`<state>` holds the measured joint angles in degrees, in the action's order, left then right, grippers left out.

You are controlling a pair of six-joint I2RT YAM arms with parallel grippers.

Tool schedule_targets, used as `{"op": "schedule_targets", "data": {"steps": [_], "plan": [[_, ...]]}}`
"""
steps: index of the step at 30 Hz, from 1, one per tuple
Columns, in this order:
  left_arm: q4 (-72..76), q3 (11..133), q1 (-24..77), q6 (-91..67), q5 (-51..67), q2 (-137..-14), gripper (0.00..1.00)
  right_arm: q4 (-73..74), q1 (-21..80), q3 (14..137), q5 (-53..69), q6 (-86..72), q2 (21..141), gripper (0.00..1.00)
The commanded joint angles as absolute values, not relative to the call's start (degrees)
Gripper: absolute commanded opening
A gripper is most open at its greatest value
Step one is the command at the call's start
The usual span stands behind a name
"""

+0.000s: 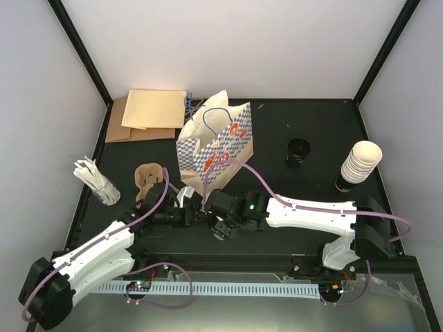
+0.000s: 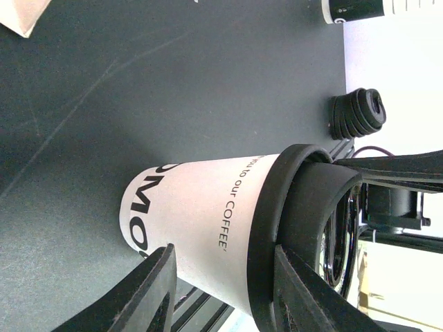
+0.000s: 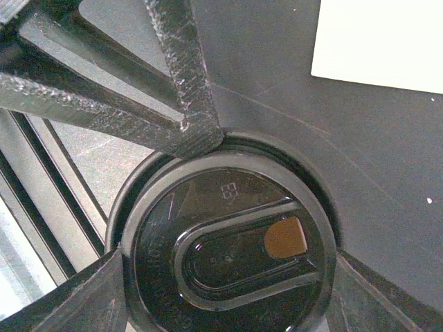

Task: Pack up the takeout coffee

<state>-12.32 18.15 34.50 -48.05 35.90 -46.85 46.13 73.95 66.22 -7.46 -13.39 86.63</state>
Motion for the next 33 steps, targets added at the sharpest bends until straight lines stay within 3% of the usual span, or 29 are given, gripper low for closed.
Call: {"op": "schedule_targets", "data": {"steps": [1,22,33], "plan": [[-17.0,17.9,34.5,-48.9,30.3,-45.4,0.40,47.4,74.4,64.8,-6.8,-13.0,90.4,0.68],[-27.8,32.2,34.5,-42.0,27.7,-35.8,0.58,48.5,72.8,65.7,-14.9,-17.4,87.6,0.68],[-34.4,39.2,34.5,-38.9,19.8,-31.7,0.62,51.2,63.9,63.9,-15.4,-19.6,82.8,0.68]]}}
